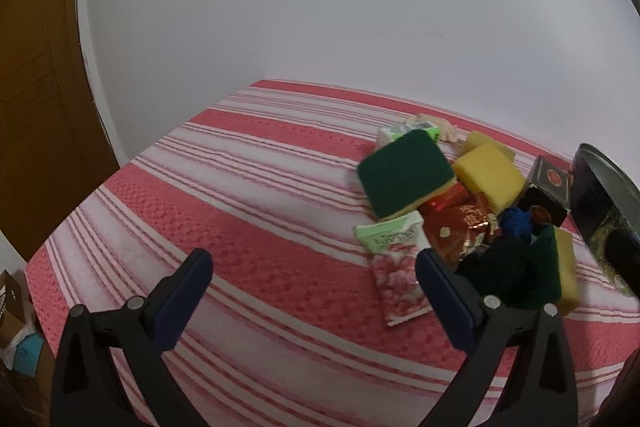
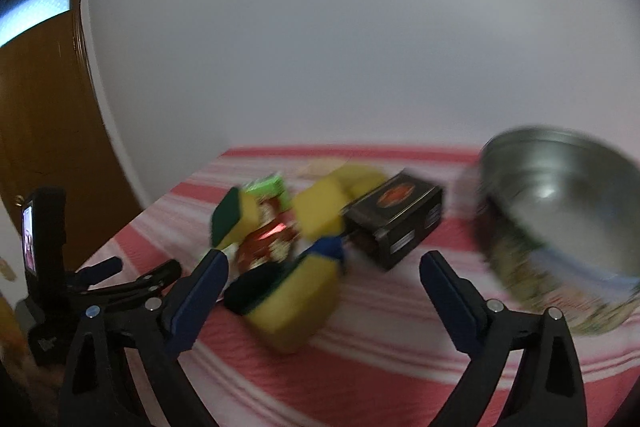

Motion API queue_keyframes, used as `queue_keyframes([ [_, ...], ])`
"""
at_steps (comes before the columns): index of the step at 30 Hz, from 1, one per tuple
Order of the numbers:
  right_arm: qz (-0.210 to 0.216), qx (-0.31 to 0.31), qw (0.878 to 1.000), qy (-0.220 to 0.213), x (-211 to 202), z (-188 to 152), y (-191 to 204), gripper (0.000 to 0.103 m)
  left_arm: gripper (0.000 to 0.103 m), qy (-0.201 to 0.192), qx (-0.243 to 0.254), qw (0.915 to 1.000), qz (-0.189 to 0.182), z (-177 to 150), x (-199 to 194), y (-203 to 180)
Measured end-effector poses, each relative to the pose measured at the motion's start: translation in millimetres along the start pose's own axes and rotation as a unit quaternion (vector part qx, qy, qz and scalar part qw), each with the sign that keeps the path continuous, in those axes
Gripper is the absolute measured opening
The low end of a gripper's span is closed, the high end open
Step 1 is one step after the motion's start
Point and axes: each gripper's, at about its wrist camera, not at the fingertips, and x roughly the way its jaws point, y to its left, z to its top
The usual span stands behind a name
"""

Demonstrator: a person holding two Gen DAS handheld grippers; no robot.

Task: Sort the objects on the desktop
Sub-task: 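Grasp the black knit ball with the left tool while the right grasps a sponge, then carry the black ball and green-yellow sponge over the silver tin bowl with both tools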

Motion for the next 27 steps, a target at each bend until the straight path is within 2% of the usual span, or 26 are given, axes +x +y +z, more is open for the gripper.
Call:
queue_keyframes([
  [3,0.018,0.016,0.998,0.060,28.5,-5.4,7.8,0.094,0.103,-0.002,0.009,0.9999,0.004,0.1,-0.4,3.0],
  [5,-0.004,0.006,0.996,0.089,43.1,-10.9,15.5,0.091,0.103,-0.004,0.008,0.9999,0.005,0.3,-0.4,7.8],
  [6,-0.018,-0.003,0.995,0.097,48.8,-12.1,17.5,0.081,0.103,-0.003,0.007,1.0000,0.003,0.2,-0.6,9.1],
  [7,-0.030,-0.011,0.994,0.108,53.2,-13.5,18.3,0.076,0.103,-0.001,0.007,1.0000,0.000,0.2,-0.1,10.2],
  [8,-0.012,0.000,0.994,0.111,53.9,-14.1,15.5,0.071,0.103,0.001,0.008,1.0000,-0.002,0.0,0.1,10.4],
  [9,-0.003,0.010,0.994,0.110,53.4,-14.2,13.7,0.061,0.103,0.004,0.012,0.9999,-0.004,0.0,1.0,9.4],
  [10,0.007,0.018,0.994,0.109,52.2,-14.2,11.0,0.056,0.103,0.005,0.016,0.9999,-0.005,-0.2,1.1,7.8],
  [14,0.016,0.013,0.994,0.112,49.7,-17.8,7.1,0.049,0.103,0.004,0.036,0.9991,-0.022,-1.1,-1.8,-4.2],
  [19,0.040,0.003,0.994,0.104,36.2,-19.2,-10.7,0.030,0.103,-0.005,0.066,0.9963,-0.055,-0.6,-9.4,-23.6],
  [24,0.033,-0.006,0.998,0.054,4.0,-10.6,-30.5,0.030,0.103,0.007,0.106,0.9905,-0.088,-0.8,-8.7,-57.3],
  [27,0.014,-0.010,1.000,0.023,-11.1,-9.7,-40.8,0.030,0.100,0.017,0.136,0.9861,-0.094,-2.8,-4.9,-79.3],
])
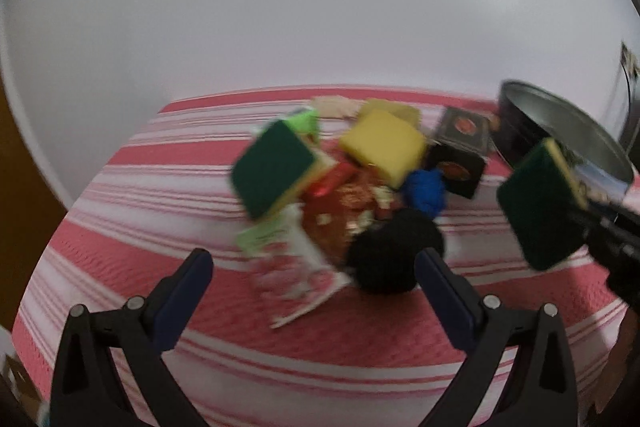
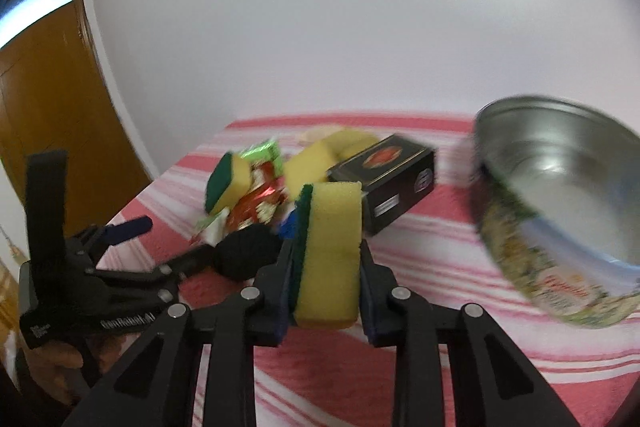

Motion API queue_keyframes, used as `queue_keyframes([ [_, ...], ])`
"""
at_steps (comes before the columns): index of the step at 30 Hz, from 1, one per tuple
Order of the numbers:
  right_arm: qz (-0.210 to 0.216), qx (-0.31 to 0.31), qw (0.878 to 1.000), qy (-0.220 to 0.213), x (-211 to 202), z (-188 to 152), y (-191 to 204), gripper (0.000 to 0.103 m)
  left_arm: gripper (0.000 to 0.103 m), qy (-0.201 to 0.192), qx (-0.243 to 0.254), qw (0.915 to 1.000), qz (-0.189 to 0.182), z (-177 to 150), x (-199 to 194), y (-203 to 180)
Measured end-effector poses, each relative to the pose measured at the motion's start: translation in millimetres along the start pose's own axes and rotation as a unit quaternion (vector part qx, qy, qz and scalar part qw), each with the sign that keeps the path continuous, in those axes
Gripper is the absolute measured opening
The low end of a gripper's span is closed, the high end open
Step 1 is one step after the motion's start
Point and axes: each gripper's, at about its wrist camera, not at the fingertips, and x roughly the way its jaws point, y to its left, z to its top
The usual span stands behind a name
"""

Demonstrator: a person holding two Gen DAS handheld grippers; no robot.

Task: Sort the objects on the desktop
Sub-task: 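Carry the black ball and green-yellow sponge over the silver tin bowl with both tools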

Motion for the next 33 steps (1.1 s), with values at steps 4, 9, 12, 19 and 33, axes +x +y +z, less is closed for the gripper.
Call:
queue_keyframes([
  [4,-0.013,0.008,1.000,-0.017,-8.6,8.9,0.8,0.030,0.089,0.023,0.030,0.9990,-0.021,8.6,13.1,-29.2],
  [9,-0.010,0.019,0.999,-0.027,-16.8,13.2,-8.0,0.030,0.074,0.062,0.054,0.9966,-0.007,10.1,36.3,-47.3],
  [12,-0.019,0.007,0.999,-0.035,-15.1,12.1,-5.6,0.030,0.071,0.078,0.028,0.9964,-0.022,11.8,45.1,-38.4],
  [19,-0.041,-0.036,0.997,-0.054,-11.9,10.0,11.7,0.030,0.056,0.079,-0.026,0.9944,-0.065,13.6,48.2,-26.9],
  [33,-0.050,0.000,0.990,-0.130,-47.4,13.0,-1.6,0.030,0.056,-0.041,-0.039,0.9914,-0.118,34.4,-10.1,-45.6],
])
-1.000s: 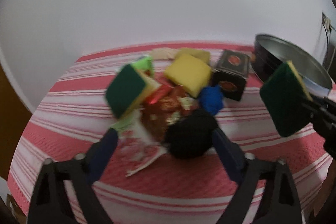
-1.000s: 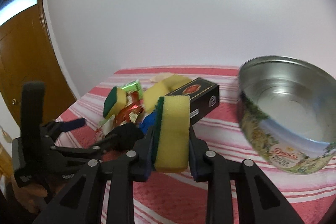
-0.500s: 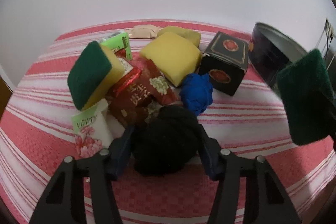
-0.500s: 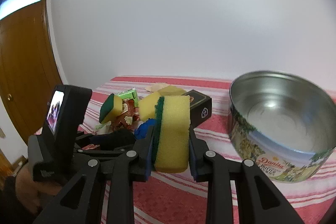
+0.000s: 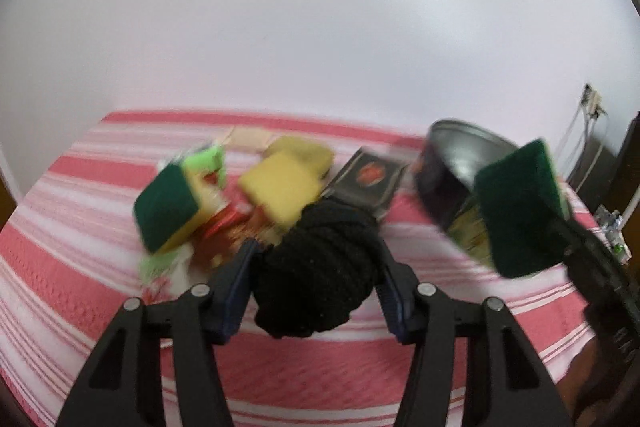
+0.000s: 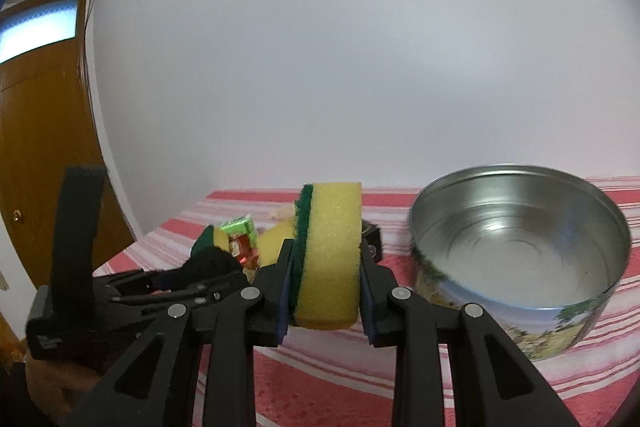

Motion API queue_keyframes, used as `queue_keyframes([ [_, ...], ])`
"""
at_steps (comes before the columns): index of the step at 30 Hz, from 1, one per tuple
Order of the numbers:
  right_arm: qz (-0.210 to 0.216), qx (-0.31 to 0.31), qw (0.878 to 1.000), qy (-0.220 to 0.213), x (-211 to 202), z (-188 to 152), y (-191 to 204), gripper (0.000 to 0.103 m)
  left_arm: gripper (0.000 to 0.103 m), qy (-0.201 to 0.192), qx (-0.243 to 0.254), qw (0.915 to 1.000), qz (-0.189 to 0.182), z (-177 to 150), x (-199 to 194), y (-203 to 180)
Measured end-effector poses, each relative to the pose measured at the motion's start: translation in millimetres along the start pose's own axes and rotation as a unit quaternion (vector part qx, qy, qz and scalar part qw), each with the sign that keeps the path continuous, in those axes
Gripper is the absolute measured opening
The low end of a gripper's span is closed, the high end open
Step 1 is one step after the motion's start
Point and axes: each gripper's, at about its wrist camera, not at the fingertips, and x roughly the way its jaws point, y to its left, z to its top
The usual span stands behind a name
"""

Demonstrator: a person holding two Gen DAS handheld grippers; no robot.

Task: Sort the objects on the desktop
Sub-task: 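Carry the black ball and green-yellow sponge over the silver tin bowl with both tools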

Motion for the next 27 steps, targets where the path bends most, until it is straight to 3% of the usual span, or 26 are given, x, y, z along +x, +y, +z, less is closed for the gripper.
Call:
queue_keyframes([
  [7,-0.072,0.000,0.996,-0.048,-23.0,16.2,-41.5,0.030,0.056,-0.020,0.036,0.9985,-0.035,19.4,9.1,-49.6],
  [16,-0.216,0.023,0.974,-0.055,-22.2,33.4,-138.2,0.030,0.056,-0.033,0.067,0.9939,-0.081,45.9,34.4,-121.2],
  [20,-0.242,0.044,0.969,-0.036,-8.2,34.4,-173.2,0.030,0.056,-0.028,0.085,0.9918,-0.090,51.5,53.4,-153.7],
  [27,-0.262,0.027,0.965,-0.013,-0.6,28.0,-193.3,0.030,0.056,0.002,0.099,0.9903,-0.097,51.3,92.3,-182.3],
])
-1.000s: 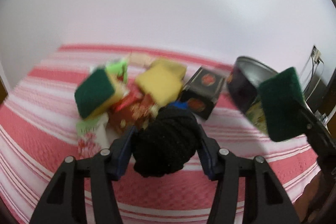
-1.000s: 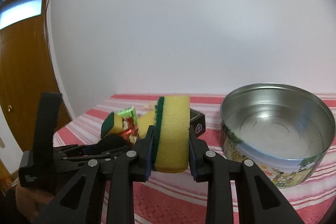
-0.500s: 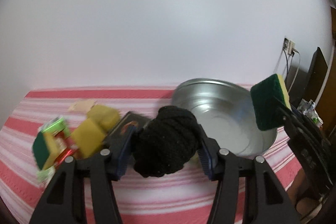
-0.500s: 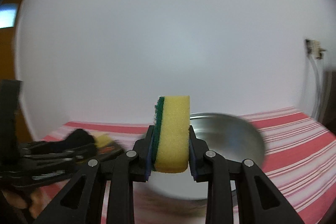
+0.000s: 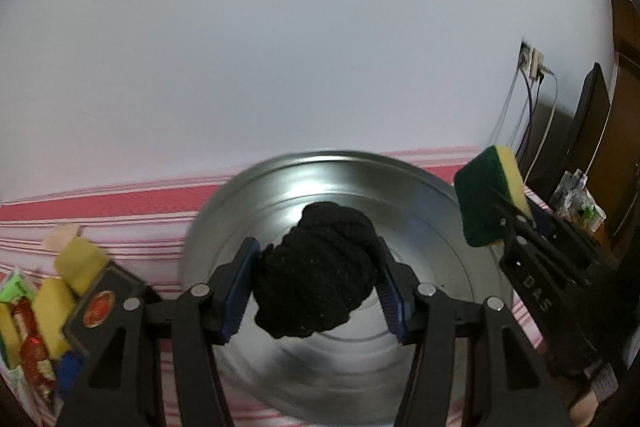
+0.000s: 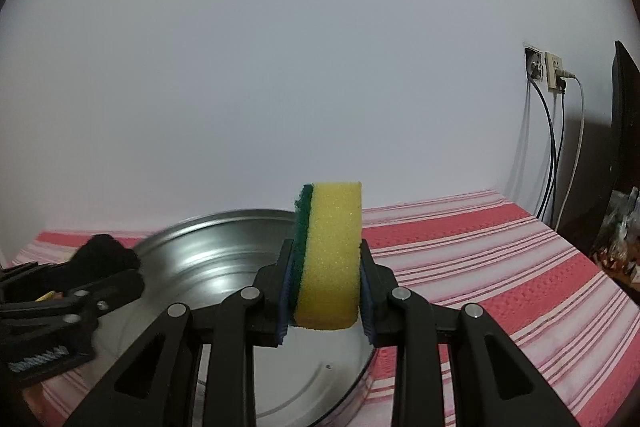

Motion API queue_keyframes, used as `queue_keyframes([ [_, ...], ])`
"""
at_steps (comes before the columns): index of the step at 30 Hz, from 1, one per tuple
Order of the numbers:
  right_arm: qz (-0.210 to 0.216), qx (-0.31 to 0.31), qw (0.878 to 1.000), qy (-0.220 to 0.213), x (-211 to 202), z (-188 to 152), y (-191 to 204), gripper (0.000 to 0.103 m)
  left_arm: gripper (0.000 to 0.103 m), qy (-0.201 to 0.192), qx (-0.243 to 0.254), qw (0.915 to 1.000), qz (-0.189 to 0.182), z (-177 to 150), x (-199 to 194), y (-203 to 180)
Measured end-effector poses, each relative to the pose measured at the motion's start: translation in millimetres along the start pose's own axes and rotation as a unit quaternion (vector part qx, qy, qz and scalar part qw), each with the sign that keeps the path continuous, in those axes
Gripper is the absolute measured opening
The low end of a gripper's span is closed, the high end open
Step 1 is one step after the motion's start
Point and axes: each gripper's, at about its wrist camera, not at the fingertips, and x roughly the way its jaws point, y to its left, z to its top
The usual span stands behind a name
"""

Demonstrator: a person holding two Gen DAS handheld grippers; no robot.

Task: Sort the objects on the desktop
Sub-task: 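Carry the black ball and green-yellow sponge over the silver tin bowl with both tools, then open both tools to drop the black ball and sponge into the tin bowl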

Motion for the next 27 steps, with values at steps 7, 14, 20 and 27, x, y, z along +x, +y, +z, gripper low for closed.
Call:
queue_keyframes([
  [7,-0.004,-0.028,0.999,0.024,8.5,-2.3,10.8,0.030,0.056,0.019,-0.003,0.9998,0.009,-4.8,14.9,4.6],
  [14,-0.005,-0.033,0.999,0.026,4.8,-8.7,17.8,0.031,0.056,0.016,0.010,0.9996,0.022,-6.1,20.0,-4.4],
  [20,-0.007,-0.025,1.000,0.013,3.7,-4.6,12.6,0.046,0.068,0.004,0.020,0.9990,0.039,-6.3,20.0,-9.1],
  [27,-0.017,-0.004,1.000,-0.018,-6.6,-3.2,8.9,0.056,0.100,-0.032,0.022,0.9965,0.073,-4.3,7.7,-5.4],
])
